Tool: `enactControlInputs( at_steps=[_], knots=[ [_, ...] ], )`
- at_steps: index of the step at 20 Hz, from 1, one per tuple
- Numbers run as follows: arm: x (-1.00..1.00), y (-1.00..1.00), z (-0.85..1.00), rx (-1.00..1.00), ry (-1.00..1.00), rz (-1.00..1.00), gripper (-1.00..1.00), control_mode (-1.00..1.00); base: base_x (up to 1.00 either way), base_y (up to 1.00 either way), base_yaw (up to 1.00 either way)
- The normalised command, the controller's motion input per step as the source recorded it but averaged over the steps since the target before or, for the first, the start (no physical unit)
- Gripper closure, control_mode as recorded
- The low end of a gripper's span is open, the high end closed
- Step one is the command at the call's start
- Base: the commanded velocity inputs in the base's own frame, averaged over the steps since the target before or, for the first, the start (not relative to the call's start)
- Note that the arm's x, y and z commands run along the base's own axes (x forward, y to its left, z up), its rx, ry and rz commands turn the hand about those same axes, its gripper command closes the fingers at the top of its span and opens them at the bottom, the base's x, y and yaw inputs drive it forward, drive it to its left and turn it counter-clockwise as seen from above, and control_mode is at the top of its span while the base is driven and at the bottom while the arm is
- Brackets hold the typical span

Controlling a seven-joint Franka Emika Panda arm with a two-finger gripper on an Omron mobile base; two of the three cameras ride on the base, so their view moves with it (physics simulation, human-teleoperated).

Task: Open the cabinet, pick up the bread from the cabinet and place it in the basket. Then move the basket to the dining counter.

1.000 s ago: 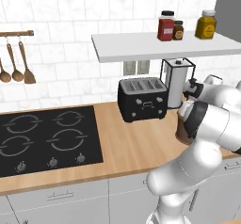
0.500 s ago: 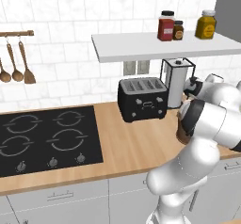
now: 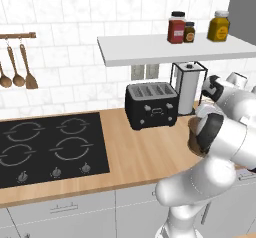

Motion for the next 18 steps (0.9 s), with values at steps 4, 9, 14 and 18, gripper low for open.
enactControlInputs(
  at_steps=[4, 9, 14, 18],
  knots=[
    [-0.10, 0.00, 0.33, -0.01, -0.01, -0.05, -1.00, -1.00, 0.00, 0.00, 0.00],
    [-0.41, -0.05, 0.16, 0.00, 0.02, -0.25, -1.00, -1.00, 0.00, 0.00, 0.00],
    [-0.66, -0.20, 0.00, 0.00, 0.00, -0.51, -1.00, -1.00, 0.00, 0.00, 0.00],
    [-0.61, -0.01, -0.03, 0.00, 0.00, -0.64, -1.00, -1.00, 0.00, 0.00, 0.00]
  ],
)
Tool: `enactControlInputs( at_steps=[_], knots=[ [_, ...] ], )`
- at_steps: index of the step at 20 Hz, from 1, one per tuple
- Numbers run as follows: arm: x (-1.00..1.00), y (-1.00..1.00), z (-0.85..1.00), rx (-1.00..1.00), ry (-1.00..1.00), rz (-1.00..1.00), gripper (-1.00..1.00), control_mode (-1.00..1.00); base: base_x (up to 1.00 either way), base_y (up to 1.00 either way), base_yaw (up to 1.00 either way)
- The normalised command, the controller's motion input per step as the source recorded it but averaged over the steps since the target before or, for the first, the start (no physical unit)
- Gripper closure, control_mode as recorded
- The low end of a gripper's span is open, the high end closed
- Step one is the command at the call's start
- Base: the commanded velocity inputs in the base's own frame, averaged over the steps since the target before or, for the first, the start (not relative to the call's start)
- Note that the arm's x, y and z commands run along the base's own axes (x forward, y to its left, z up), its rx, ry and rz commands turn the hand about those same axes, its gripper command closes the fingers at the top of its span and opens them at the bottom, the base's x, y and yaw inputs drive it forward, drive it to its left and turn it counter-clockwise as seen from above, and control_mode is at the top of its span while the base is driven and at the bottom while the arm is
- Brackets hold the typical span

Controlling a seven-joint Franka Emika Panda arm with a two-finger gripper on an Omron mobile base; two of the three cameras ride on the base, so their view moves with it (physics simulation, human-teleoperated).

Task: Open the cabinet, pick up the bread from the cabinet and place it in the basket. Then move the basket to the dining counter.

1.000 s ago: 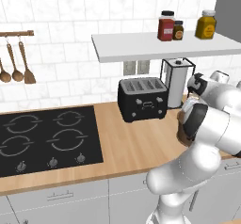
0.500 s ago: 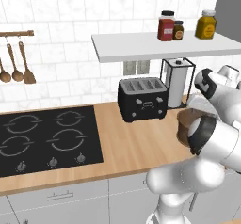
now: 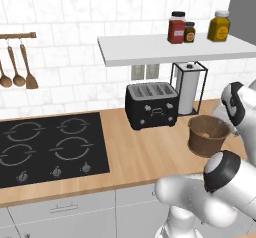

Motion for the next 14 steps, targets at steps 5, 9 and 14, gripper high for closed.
enactControlInputs(
  at_steps=[5, 9, 14],
  knots=[
    [-0.06, 0.00, -0.04, -0.04, 0.12, -0.59, -1.00, -1.00, 0.00, 0.00, 0.00],
    [0.14, 0.09, -0.13, -0.12, 0.12, -0.31, -1.00, -1.00, 0.00, 0.00, 0.00],
    [0.42, 0.01, -0.12, -0.02, 0.04, -0.03, -1.00, -1.00, 0.00, 0.00, 0.00]
  ],
)
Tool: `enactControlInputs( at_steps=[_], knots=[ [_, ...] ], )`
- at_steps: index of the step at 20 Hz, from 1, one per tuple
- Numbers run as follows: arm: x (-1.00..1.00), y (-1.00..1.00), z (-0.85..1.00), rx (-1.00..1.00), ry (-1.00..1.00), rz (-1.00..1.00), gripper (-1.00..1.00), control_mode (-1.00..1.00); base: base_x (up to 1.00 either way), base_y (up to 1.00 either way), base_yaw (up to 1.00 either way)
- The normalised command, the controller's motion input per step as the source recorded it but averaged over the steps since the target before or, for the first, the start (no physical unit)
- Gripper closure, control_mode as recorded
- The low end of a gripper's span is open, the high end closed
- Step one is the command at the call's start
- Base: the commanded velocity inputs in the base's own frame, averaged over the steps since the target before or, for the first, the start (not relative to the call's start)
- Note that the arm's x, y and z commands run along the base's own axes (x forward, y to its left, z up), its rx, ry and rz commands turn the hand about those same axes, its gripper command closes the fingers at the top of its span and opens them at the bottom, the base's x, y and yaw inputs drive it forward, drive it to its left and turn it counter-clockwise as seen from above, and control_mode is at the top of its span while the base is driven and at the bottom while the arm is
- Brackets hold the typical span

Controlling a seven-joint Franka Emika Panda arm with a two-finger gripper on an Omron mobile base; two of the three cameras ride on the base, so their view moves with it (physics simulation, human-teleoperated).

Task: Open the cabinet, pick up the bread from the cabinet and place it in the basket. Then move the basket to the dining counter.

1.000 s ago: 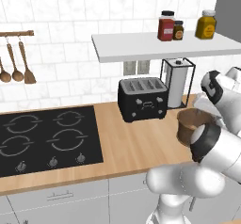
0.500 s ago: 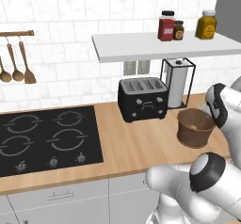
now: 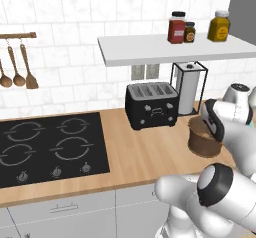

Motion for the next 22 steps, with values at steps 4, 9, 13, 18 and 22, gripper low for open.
enactControlInputs(
  at_steps=[4, 9, 13, 18, 22],
  knots=[
    [0.30, -0.08, -0.29, 0.00, 0.00, 0.00, -1.00, -1.00, 0.00, 0.00, 0.00],
    [0.03, -0.29, -0.20, 0.04, 0.00, 0.00, -1.00, -1.00, 0.00, 0.00, 0.00],
    [-0.01, -0.26, -0.08, 0.05, 0.00, 0.00, -1.00, -1.00, 0.00, 0.00, 0.00],
    [0.00, -0.01, -0.24, 0.00, 0.00, 0.00, -1.00, -1.00, 0.00, 0.00, 0.00],
    [-0.05, 0.13, -0.42, 0.00, 0.00, 0.00, 1.00, -1.00, 0.00, 0.00, 0.00]
  ],
)
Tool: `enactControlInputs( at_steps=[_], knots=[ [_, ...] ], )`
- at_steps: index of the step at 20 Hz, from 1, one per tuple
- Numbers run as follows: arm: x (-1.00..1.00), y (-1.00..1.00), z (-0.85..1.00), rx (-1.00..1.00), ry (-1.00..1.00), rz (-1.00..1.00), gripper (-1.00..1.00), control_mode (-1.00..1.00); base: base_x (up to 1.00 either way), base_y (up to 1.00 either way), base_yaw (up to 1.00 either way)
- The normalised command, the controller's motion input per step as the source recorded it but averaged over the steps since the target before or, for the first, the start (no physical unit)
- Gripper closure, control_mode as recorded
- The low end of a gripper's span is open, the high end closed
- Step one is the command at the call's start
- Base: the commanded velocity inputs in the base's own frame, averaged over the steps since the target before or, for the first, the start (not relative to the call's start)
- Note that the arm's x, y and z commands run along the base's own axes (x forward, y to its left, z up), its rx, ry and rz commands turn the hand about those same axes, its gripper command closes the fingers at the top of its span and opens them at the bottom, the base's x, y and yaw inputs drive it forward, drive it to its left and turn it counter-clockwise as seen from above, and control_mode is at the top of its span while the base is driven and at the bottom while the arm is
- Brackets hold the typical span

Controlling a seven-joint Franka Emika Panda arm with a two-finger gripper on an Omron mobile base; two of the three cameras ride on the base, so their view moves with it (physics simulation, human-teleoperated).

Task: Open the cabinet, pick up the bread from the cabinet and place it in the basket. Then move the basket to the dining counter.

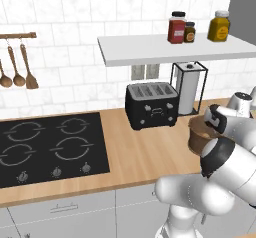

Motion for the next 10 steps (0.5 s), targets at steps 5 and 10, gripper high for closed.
enactControlInputs(
  at_steps=[5, 10],
  knots=[
    [-0.17, 0.88, -0.70, -0.06, 0.00, 0.04, 1.00, -1.00, 0.00, 0.00, 0.00],
    [-0.25, 0.73, -0.81, -0.11, 0.19, 0.10, 1.00, -1.00, 0.00, 0.00, 0.00]
  ],
)
